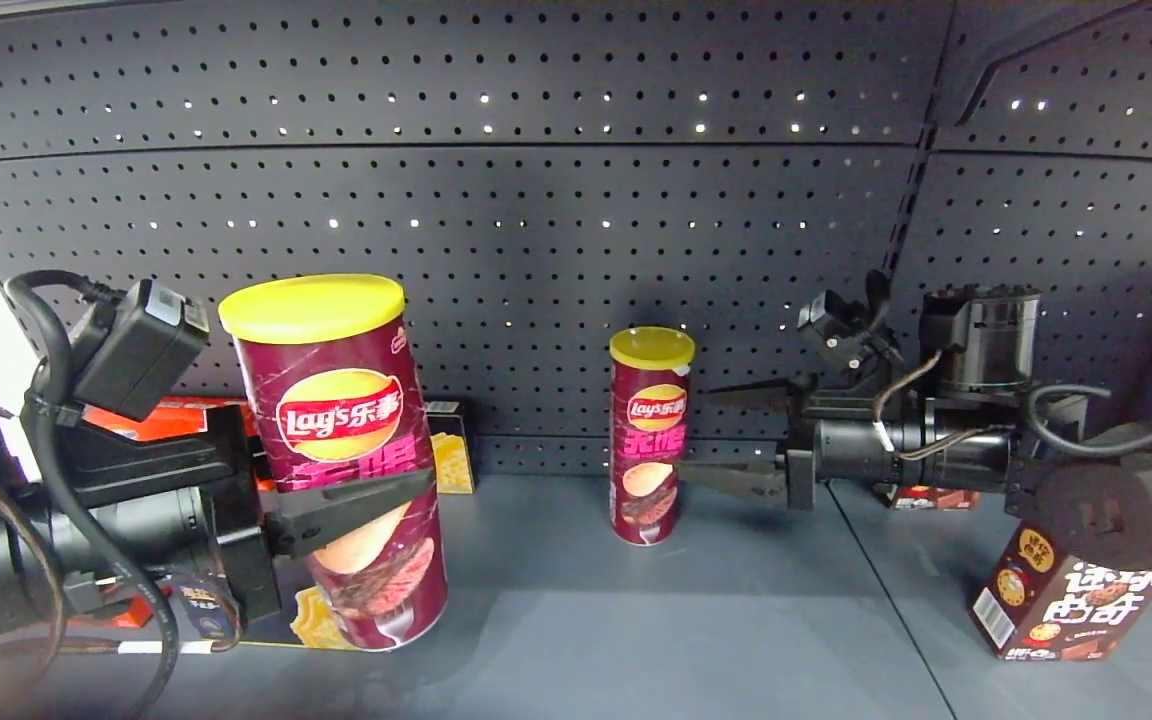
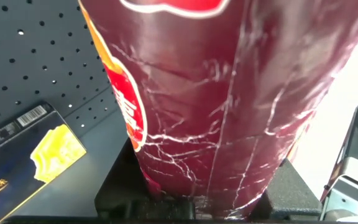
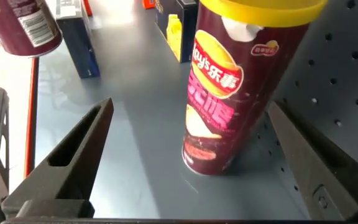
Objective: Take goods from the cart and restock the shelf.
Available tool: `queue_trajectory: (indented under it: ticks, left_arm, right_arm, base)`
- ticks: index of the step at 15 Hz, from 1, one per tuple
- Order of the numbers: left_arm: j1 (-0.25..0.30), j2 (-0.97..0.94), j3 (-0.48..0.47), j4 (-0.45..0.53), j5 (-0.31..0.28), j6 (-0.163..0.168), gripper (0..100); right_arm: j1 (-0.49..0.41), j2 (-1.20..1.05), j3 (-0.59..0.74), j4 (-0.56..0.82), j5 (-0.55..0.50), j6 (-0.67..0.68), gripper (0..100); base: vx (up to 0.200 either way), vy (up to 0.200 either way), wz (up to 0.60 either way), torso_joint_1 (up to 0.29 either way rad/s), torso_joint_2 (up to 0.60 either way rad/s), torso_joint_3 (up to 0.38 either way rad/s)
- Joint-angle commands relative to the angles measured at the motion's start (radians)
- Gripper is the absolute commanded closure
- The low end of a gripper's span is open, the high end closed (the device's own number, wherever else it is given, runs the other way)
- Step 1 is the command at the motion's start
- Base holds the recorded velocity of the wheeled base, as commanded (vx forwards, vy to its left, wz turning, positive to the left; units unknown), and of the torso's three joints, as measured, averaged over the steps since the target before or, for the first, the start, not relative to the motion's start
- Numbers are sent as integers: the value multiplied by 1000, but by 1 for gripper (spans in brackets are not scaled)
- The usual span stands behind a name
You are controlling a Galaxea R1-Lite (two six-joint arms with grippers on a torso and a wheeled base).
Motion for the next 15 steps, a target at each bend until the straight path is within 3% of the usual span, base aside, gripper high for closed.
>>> queue_trajectory:
  ticks: [1, 7, 15]
  left_arm:
    - [-1, 0, 2, -1, 0, 0, 100]
    - [2, 0, 2, -1, 2, -1, 100]
    - [7, -6, 22, -1, 3, -1, 100]
  right_arm:
    - [1, 35, -20, 0, 3, 0, 0]
    - [19, 136, -95, -5, 5, 0, 0]
    - [16, 164, -95, -31, 5, -2, 0]
  base:
    - [0, 0, 0, 0, 0, 0]
    - [0, 0, 0, 0, 0, 0]
    - [0, 0, 0, 0, 0, 0]
